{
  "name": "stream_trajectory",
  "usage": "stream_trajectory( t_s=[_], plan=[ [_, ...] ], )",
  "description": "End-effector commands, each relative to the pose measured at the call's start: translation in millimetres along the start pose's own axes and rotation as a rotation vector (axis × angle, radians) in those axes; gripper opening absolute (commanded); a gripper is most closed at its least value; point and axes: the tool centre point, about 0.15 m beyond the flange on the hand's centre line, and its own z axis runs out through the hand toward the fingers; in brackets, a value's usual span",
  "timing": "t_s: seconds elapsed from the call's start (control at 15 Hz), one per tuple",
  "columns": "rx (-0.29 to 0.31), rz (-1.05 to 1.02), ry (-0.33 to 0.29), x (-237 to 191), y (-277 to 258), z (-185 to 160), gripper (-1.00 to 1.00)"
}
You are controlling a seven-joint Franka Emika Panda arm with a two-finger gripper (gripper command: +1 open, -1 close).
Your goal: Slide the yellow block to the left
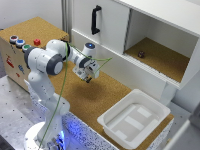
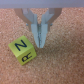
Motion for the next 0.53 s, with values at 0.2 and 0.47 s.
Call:
stream_trajectory(
  t_s=[0.2, 0.47],
  plan=[
    [0.012, -0.072, 0.077, -37, 27, -54, 1.0],
    [0.012, -0.072, 0.077, -37, 27, -54, 1.0]
  ],
)
